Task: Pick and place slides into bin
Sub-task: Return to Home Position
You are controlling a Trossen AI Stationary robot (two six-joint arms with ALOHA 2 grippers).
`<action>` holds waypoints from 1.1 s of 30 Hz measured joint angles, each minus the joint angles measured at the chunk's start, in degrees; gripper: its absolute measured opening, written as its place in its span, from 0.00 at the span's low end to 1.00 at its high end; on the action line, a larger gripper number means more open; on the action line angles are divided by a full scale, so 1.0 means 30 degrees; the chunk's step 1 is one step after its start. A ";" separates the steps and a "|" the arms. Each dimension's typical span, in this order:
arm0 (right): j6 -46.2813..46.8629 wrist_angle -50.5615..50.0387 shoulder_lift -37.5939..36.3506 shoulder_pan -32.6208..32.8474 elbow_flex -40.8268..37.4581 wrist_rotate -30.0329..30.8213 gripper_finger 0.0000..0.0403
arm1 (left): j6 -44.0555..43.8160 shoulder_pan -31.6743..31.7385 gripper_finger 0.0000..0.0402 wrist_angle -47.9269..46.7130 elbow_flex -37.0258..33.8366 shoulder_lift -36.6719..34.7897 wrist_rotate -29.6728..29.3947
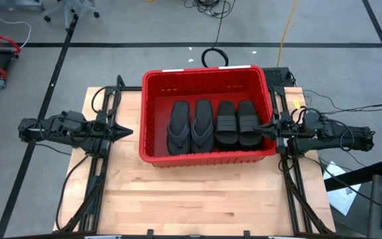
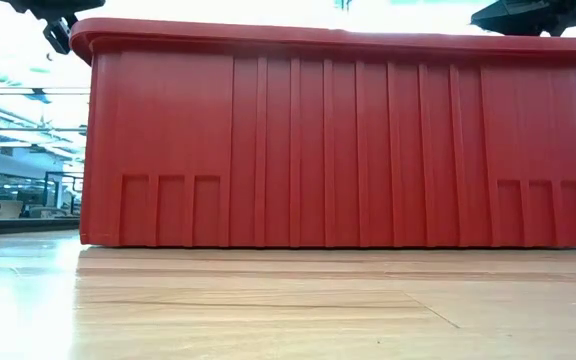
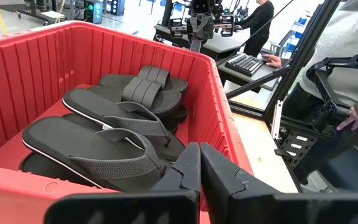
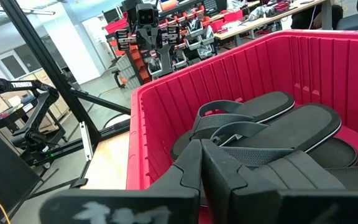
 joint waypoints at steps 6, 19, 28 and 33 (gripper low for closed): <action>-0.0002 -0.0006 0.0000 0.0001 0.0000 0.0000 0.00 | -0.0003 0.0000 0.02 0.0000 0.0000 -0.0001 0.0000; 0.0003 0.0001 0.0000 -0.0001 0.0000 0.0000 0.00 | 0.0000 0.0000 0.06 -0.0005 0.0000 0.0003 0.0000; -0.0002 0.0000 0.0002 0.0000 0.0000 -0.0002 0.00 | 0.0000 0.0002 0.00 0.0000 0.0000 0.0003 0.0000; 0.0001 0.0001 0.0001 0.0000 0.0000 0.0000 0.00 | 0.0000 0.0000 0.04 0.0000 0.0000 0.0003 0.0000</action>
